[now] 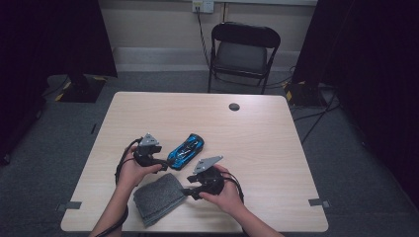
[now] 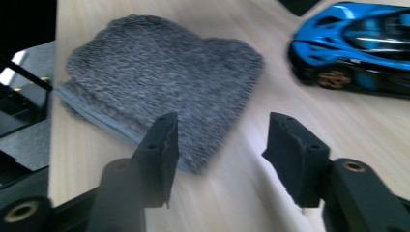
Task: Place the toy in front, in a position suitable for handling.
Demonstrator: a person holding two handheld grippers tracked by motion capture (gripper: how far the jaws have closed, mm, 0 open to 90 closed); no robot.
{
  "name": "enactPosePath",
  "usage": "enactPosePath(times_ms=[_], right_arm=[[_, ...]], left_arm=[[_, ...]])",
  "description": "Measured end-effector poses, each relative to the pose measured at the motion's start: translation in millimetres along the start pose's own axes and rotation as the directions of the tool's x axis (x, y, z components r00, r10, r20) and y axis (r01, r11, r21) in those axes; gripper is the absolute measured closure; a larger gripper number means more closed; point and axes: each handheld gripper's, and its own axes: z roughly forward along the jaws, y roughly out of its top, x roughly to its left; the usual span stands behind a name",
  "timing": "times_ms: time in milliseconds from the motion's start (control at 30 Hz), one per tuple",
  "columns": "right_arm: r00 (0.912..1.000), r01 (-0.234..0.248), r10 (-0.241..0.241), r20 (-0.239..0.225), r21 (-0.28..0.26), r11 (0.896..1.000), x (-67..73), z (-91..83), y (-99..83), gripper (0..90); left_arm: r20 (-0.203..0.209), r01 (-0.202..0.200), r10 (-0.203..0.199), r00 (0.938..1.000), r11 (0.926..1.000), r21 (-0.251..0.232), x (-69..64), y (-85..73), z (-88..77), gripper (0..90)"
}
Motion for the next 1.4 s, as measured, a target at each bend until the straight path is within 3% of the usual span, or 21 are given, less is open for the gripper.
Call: enactPosePath(times_ms=[200,267,400,500,700,800,833,867,967,1067,1233,1400], right_arm=[[0.9999,-0.001,0.000,-0.012,-0.013,1.000,6.6,10.5,9.1,42.7],[0.9996,0.019,-0.020,-0.018,-0.021,1.000,9.4,14.7,13.4,42.9],[0.9994,0.031,-0.031,-0.017,0.014,0.999,13.2,25.7,17.9,42.4],[0.9992,0.038,-0.038,-0.011,0.028,0.999,14.2,32.8,17.8,50.6],[0.9941,0.103,-0.105,0.029,0.069,0.992,17.7,38.3,16.2,65.2],[0.9949,0.097,-0.099,0.021,0.073,0.993,17.5,38.7,15.4,69.9],[0.9954,0.092,-0.094,0.020,0.072,0.993,17.1,38.9,14.5,77.7],[0.9954,0.092,-0.094,0.020,0.072,0.993,17.1,38.9,14.5,77.7],[0.9977,0.066,-0.067,0.011,0.066,0.996,14.8,37.2,13.6,83.0],[0.9975,0.070,-0.071,0.003,0.067,0.995,12.4,33.1,12.5,85.0],[0.9972,0.067,-0.069,0.029,0.066,0.996,5.7,18.8,5.8,85.6],[0.9975,0.021,-0.025,0.066,0.052,0.998,-10.8,-6.8,-11.3,85.6]], left_arm=[[-0.006,0.014,-0.014,0.9999,0.9999,-0.003,0.1,-0.7,0.1,20.3],[-0.004,0.007,-0.007,1.0000,1.0000,0.003,0.3,-0.8,0.2,20.3],[-0.003,0.006,-0.006,1.0000,0.9999,0.009,0.3,-1.6,1.8,20.3],[-0.008,0.001,-0.001,1.0000,0.9999,0.012,0.6,-2.4,3.0,20.6],[-0.013,-0.003,0.003,0.9999,0.9999,0.011,1.3,-2.4,2.3,20.6],[-0.013,-0.004,0.004,0.9999,0.9999,0.011,0.3,-2.1,2.3,20.6],[-0.014,-0.003,0.003,0.9999,0.9999,0.010,-0.3,-2.0,2.5,20.6],[-0.014,-0.004,0.004,0.9999,1.0000,0.007,-0.6,-1.9,2.6,20.6],[-0.010,-0.006,0.006,0.9999,0.9999,0.009,-1.2,-1.2,1.9,20.6],[-0.011,-0.007,0.007,0.9999,1.0000,0.005,-1.7,-1.3,1.6,20.8],[-0.012,-0.011,0.011,0.9999,0.9999,0.010,-2.1,-1.4,1.5,20.9],[-0.017,-0.021,0.021,0.9996,0.9997,0.009,-3.8,-0.3,2.0,21.0]])
